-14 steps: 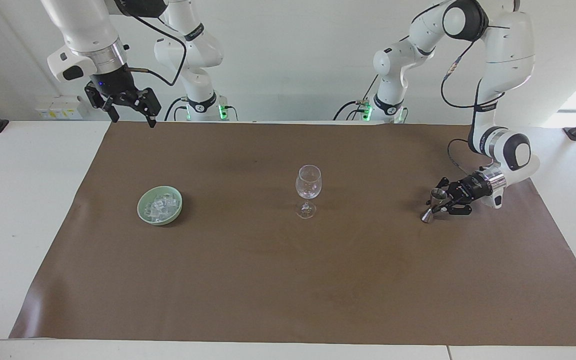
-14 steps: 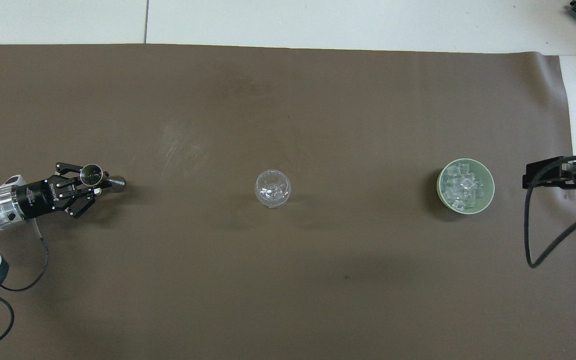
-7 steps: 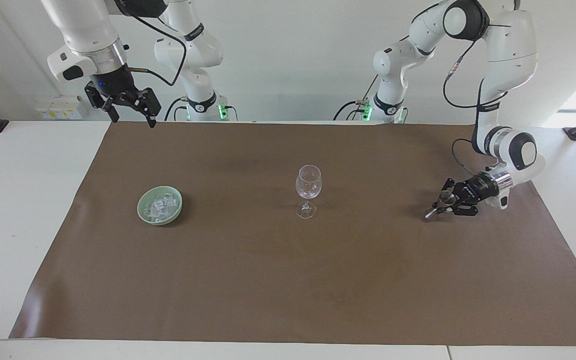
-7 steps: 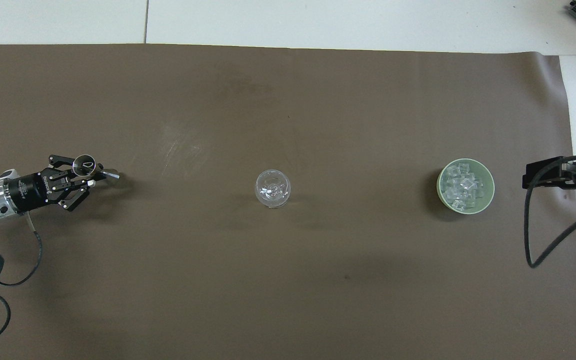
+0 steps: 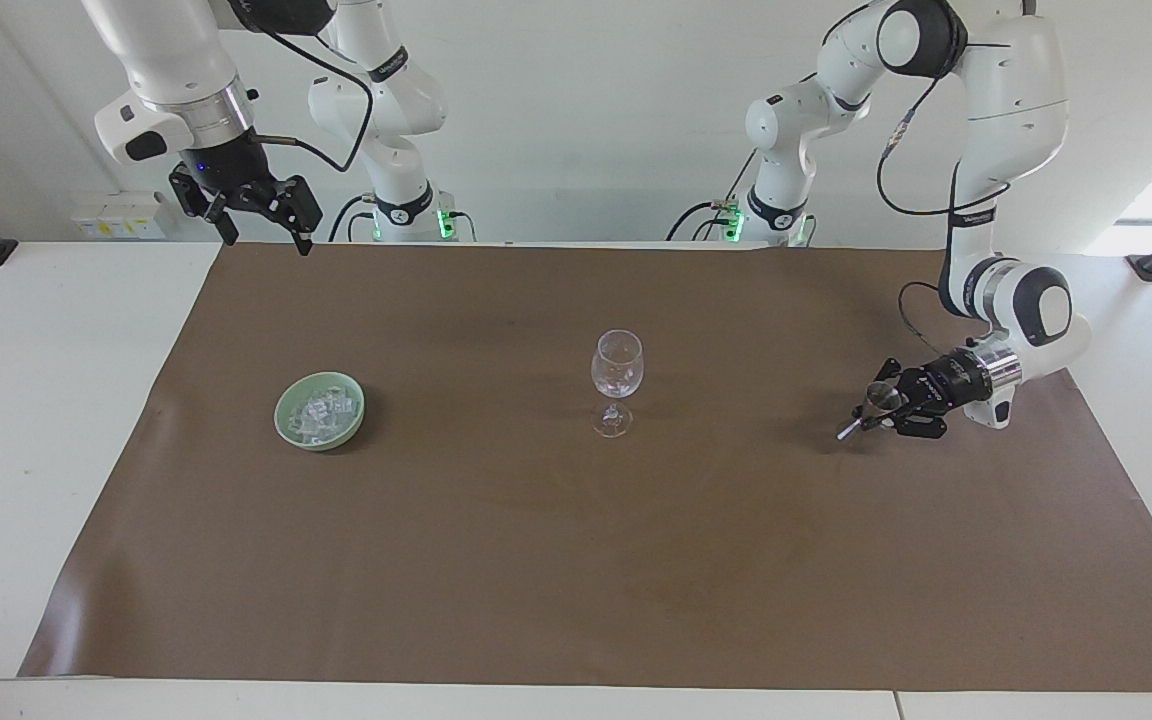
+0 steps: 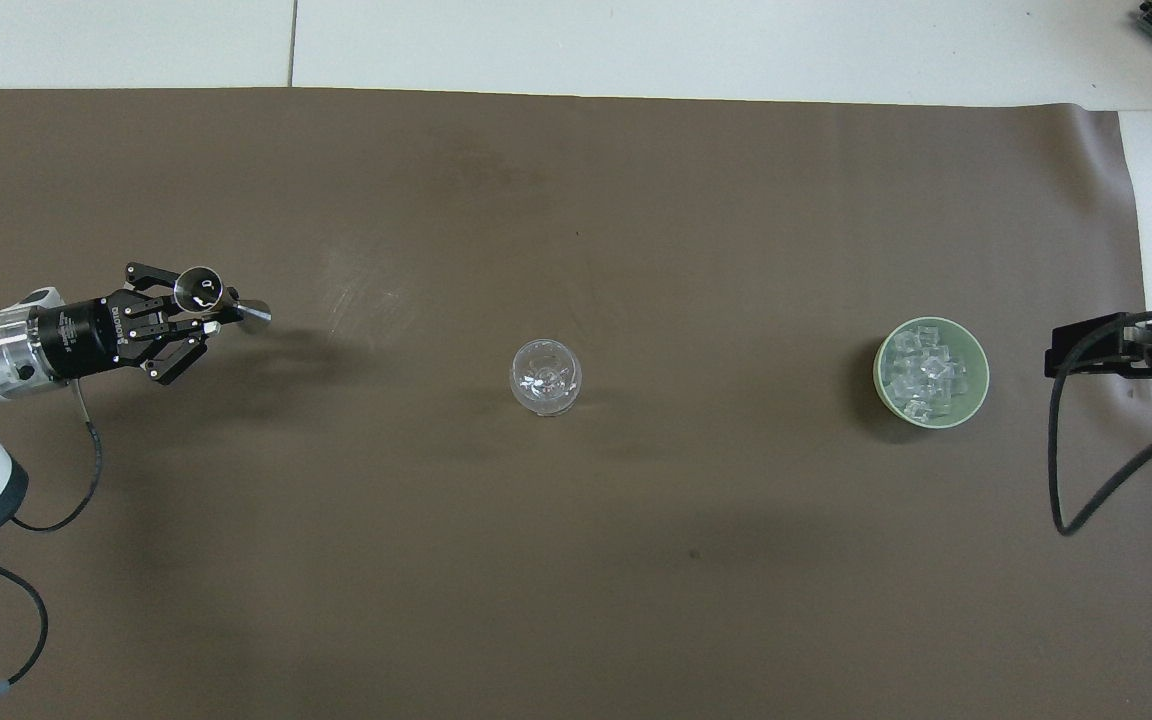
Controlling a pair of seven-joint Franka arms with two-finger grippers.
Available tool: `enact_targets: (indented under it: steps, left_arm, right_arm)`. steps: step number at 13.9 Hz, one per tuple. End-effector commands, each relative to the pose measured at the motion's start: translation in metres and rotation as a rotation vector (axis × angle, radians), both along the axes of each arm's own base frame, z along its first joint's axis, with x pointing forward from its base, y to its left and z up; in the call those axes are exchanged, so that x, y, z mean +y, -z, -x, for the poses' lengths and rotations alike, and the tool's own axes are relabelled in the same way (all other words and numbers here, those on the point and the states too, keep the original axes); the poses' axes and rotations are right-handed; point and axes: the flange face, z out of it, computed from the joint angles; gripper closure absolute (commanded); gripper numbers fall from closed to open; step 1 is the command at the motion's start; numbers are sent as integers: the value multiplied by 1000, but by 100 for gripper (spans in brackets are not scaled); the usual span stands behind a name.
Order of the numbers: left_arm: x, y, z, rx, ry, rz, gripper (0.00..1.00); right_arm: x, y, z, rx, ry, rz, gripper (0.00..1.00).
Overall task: Pour wine and add ice with both arms
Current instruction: 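Lift the jigger with the left gripper and carry it over the glass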
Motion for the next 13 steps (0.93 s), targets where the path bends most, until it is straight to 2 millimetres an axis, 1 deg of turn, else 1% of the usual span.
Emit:
enact_targets:
  steps: [1,2,3,4,5,6,7,8,9,10,12,13]
  left_arm:
    - [-26,-46,-21,-14,34,9,100]
    - [-32,-61,-30,-17,42,5,100]
    - [-41,-76,-35,-21,52,2,100]
    - [-47,-89,-35,-38,54,-7,100]
    - [-61,-103,-35,-49,69,-14,100]
    - [-72,-115,-34,-50,69,-25,100]
    - [-76,-124,-36,-54,45,-50,100]
    - [-85,-135,-35,-58,42,-61,100]
    - [-96,-140,-34,-48,49,-62,100]
    - [-97,-147,-35,-36,21,-76,100]
    - [-113,-166,-31,-60,27,-96,100]
    - [-117,-170,-28,-66,35,-101,100]
  right_arm:
    - [0,0,8,4,-27,-18,0]
    - [0,0,8,4,-27,-18,0]
    - [0,0,8,4,-27,-18,0]
    - [0,0,8,4,-27,-18,0]
    - [0,0,8,4,-27,-18,0]
    - [0,0,8,4,-27,-18,0]
    - [0,0,8,4,-27,-18,0]
    - [0,0,8,4,-27,-18,0]
    - [0,0,8,4,-27,-18,0]
    - [0,0,8,4,-27,-18,0]
    - [0,0,8,4,-27,-18,0]
    - [0,0,8,4,-27,-18,0]
